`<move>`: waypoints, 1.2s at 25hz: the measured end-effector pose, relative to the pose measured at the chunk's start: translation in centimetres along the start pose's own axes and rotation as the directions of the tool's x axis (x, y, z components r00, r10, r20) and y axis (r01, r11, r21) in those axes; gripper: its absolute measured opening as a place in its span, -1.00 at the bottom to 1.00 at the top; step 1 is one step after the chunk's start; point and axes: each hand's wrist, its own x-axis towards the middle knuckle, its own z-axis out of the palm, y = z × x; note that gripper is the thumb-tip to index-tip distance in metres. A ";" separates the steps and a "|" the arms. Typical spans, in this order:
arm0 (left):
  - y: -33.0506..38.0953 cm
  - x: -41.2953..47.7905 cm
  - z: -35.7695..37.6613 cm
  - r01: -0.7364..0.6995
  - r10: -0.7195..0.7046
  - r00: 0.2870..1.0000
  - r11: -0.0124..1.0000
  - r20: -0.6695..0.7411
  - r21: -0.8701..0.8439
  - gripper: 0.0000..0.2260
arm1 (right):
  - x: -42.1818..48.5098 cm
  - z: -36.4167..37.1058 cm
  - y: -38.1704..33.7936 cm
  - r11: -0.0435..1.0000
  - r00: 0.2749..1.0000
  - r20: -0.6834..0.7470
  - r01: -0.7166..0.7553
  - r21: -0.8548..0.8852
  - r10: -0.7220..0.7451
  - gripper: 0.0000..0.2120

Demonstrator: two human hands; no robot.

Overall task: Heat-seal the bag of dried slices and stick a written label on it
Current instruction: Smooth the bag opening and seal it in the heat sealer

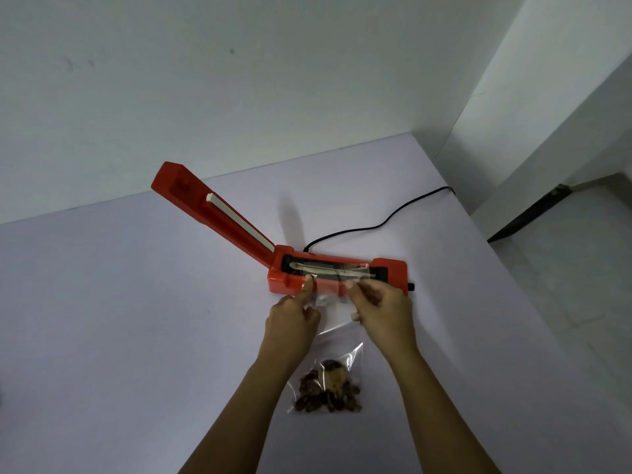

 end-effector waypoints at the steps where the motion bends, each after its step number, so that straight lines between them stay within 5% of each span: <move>1: -0.1 0.0 0.0 0.002 -0.002 1.000 1.000 0.001 -0.003 -0.58 | 0.1 0.2 -0.1 0.999 0.999 -0.010 0.037 -0.022 -0.037 -0.85; 15: -0.7 0.2 0.5 -0.013 0.014 0.999 1.000 -0.034 0.008 -0.64 | -0.5 0.7 -1.4 0.867 0.882 -0.005 0.463 -0.186 -0.472 -0.82; 30: -1.3 -0.6 -0.3 -0.042 0.038 0.997 0.997 -0.065 -0.060 -0.60 | -1.0 0.9 -1.7 0.832 0.844 0.010 0.530 -0.163 -0.535 -0.82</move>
